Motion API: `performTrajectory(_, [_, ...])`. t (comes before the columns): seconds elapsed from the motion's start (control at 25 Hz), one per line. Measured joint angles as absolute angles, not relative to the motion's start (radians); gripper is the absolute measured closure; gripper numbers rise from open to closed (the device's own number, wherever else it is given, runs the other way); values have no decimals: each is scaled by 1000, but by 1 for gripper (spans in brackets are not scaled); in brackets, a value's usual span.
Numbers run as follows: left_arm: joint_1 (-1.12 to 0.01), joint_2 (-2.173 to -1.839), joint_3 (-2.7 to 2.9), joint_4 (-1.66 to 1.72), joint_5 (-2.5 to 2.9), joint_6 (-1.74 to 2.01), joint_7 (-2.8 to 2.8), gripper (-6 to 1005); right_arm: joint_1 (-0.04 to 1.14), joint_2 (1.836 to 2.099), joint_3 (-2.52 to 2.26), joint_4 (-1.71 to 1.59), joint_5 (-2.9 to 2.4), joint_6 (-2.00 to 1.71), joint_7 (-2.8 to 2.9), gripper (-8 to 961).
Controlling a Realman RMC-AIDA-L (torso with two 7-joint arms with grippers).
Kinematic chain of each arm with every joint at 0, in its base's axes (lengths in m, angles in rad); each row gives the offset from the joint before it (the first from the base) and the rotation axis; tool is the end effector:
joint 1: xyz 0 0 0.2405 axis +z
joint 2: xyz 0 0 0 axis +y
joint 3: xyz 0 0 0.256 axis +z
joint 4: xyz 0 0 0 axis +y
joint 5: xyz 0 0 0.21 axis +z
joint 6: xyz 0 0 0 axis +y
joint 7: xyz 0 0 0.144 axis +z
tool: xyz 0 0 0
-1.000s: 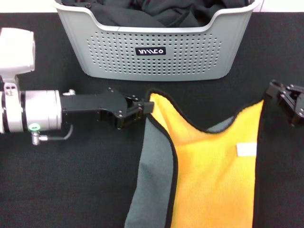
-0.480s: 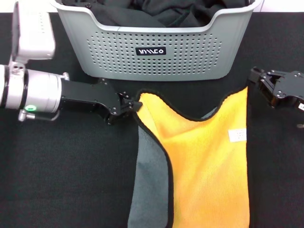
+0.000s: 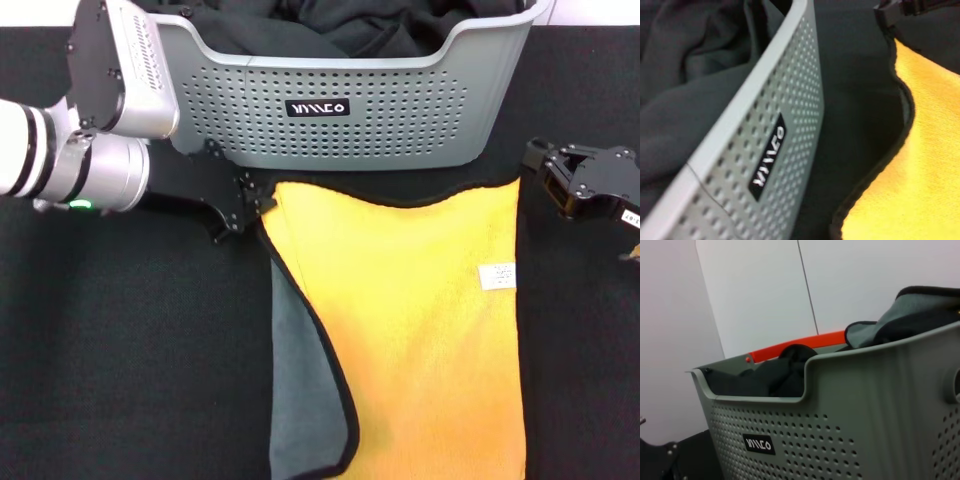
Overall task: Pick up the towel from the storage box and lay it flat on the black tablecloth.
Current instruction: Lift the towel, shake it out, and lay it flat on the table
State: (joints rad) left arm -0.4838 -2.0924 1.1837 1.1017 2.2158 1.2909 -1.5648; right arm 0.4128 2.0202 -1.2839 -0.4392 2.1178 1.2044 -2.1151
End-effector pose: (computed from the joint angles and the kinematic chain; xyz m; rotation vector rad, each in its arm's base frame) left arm -0.2266 0.3599 -0.0085 -2.7920 -0.1464 0.0419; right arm 0.2777 0.3398 -0.0154 -2.2930 0.6107 0.9176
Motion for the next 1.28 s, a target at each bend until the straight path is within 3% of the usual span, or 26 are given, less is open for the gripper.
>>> performTrajectory(1.28, [-391, -2095, 1487, 1224, 2394, 942, -1316, 985, 447, 2022, -1284, -401, 2138, 1109, -2084, 937])
